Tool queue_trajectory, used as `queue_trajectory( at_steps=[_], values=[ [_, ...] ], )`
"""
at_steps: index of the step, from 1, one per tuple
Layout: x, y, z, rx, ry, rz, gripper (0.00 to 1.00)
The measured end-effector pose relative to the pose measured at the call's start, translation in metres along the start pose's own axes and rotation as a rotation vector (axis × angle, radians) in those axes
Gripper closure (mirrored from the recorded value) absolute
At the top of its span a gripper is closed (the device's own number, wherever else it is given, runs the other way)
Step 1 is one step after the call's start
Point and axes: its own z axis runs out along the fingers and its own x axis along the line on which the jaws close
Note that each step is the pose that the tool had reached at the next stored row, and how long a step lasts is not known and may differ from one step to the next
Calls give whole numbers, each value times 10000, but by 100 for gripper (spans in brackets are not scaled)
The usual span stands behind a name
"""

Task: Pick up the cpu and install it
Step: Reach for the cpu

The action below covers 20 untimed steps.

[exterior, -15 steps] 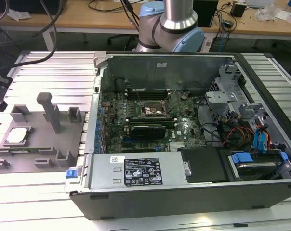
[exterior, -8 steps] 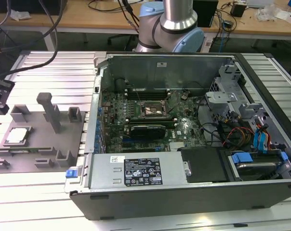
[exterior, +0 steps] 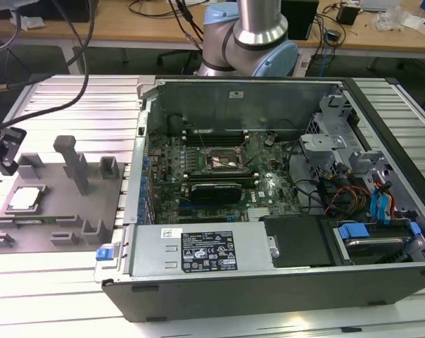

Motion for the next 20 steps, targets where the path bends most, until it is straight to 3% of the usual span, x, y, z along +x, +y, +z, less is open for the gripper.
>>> queue_trajectory(
  at_steps=[8, 20],
  values=[
    [1, -53, 168, -1, -1, 0, 89],
    [0, -53, 164, -2, -3, 0, 89]
  ],
)
